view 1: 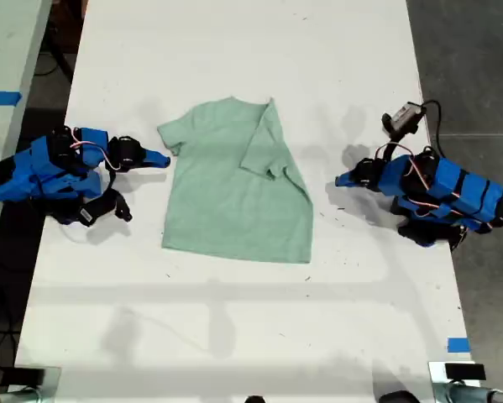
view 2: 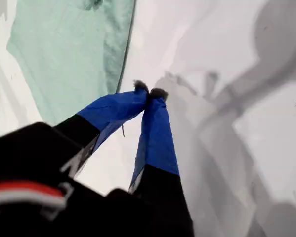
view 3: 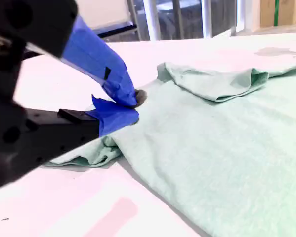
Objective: Fold t shirt
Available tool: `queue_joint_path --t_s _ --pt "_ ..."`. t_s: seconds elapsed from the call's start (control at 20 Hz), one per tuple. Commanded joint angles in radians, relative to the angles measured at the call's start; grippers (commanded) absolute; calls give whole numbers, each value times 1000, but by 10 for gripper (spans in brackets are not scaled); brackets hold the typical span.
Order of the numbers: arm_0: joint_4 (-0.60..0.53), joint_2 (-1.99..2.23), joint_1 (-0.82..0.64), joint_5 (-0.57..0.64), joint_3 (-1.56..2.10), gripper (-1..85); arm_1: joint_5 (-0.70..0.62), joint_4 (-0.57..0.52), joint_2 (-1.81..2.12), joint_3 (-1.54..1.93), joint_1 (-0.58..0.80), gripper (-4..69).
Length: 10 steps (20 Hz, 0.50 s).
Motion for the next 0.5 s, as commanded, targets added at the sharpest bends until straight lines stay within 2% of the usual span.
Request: queue_joint_path --t_s 0.0,0.45 --pt "-25 5 6 2 -2 -1 15 2 14 44 -9 20" --pt "-31 5 9 0 2 -1 15 2 14 44 -11 20"
